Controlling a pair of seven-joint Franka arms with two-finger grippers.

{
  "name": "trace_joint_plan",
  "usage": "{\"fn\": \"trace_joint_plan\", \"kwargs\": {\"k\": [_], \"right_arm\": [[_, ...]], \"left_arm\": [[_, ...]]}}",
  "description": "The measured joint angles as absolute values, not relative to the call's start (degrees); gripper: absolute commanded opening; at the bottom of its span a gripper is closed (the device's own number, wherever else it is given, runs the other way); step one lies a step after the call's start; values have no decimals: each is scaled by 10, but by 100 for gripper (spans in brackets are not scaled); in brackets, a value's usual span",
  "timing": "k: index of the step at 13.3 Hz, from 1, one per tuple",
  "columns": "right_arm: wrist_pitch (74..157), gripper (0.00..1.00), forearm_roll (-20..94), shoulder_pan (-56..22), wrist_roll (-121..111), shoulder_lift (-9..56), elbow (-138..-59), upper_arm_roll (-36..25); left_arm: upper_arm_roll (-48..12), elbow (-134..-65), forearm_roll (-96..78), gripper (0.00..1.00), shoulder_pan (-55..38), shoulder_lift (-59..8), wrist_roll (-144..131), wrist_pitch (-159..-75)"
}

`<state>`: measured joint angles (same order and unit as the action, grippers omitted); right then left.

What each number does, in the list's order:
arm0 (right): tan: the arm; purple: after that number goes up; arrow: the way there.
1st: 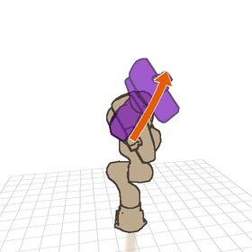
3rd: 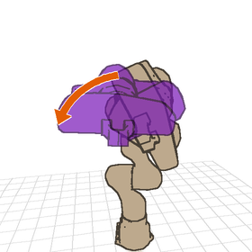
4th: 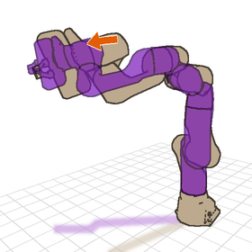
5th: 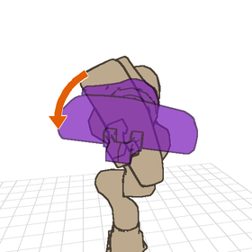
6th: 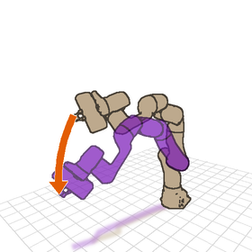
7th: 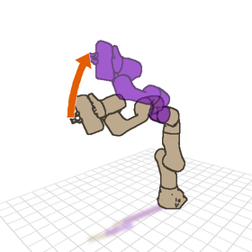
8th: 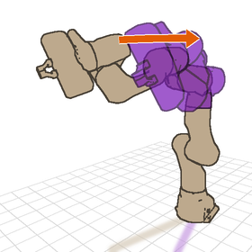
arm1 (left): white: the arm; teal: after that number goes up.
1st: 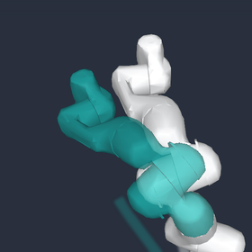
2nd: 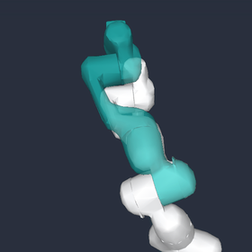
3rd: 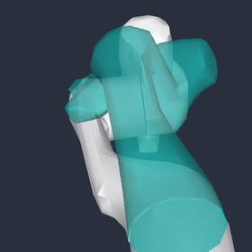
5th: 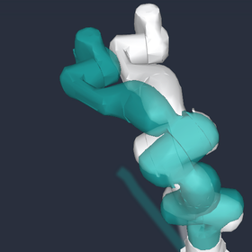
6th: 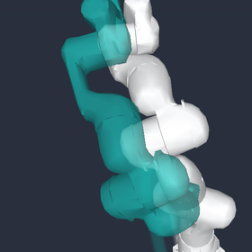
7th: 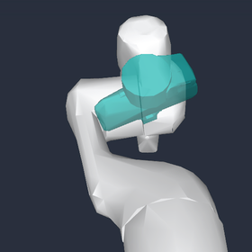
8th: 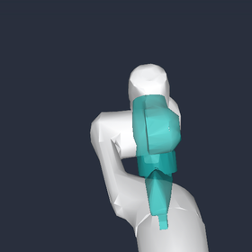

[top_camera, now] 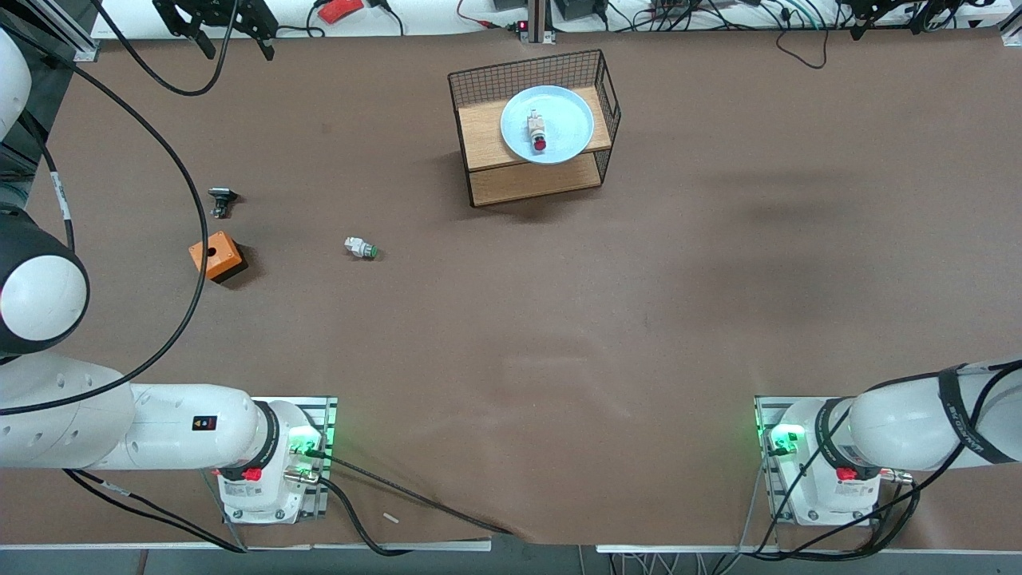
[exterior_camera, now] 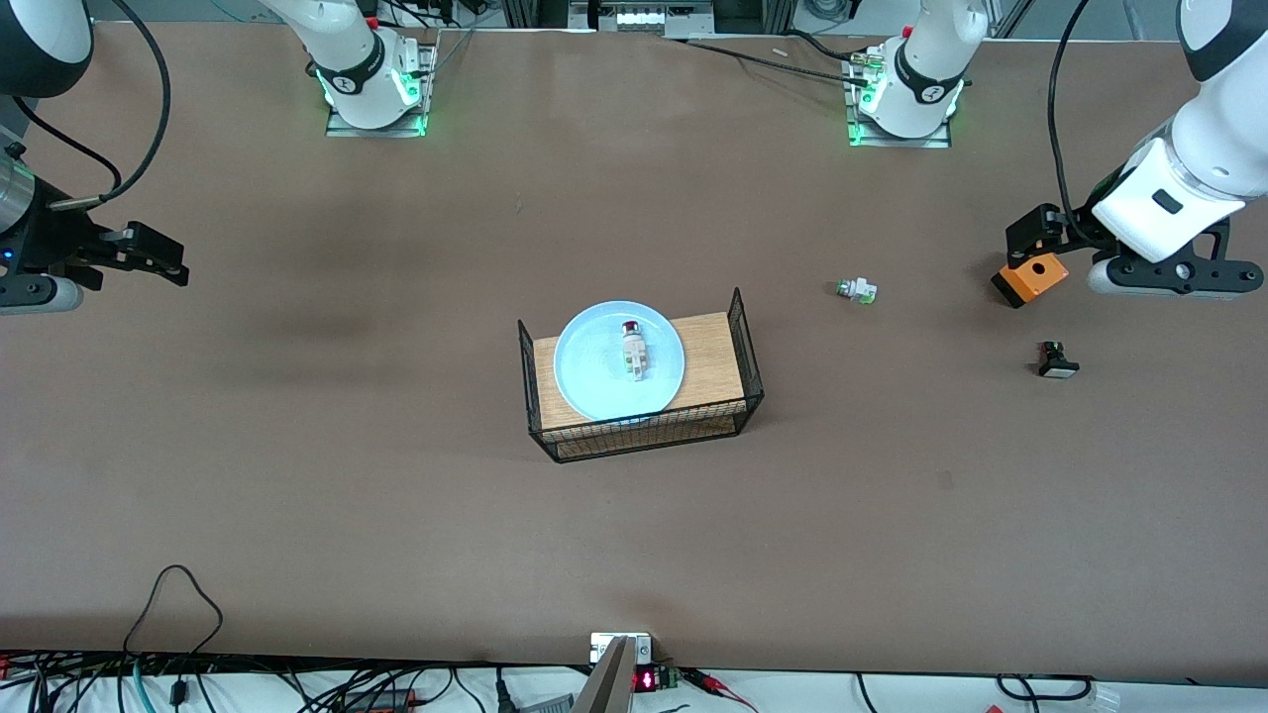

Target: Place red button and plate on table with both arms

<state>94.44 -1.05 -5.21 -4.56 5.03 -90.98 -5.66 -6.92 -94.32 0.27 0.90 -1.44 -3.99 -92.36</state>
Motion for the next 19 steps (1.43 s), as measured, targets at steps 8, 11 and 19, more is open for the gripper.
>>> {"fn": "trace_joint_plan", "kwargs": {"k": [8, 11, 19], "right_arm": [[944, 100, -11, -52, -46, 50, -910, -58], [944, 100, -11, -52, -46, 50, -910, -58], [944, 100, -11, -52, -46, 50, -910, -58]], "left_arm": [[-68, -940, 3, 100, 11, -19, -40, -924], [-69, -940, 3, 100, 11, -20, -40, -921], [-88, -915, -20, 100, -10, -51, -45, -880]]}}
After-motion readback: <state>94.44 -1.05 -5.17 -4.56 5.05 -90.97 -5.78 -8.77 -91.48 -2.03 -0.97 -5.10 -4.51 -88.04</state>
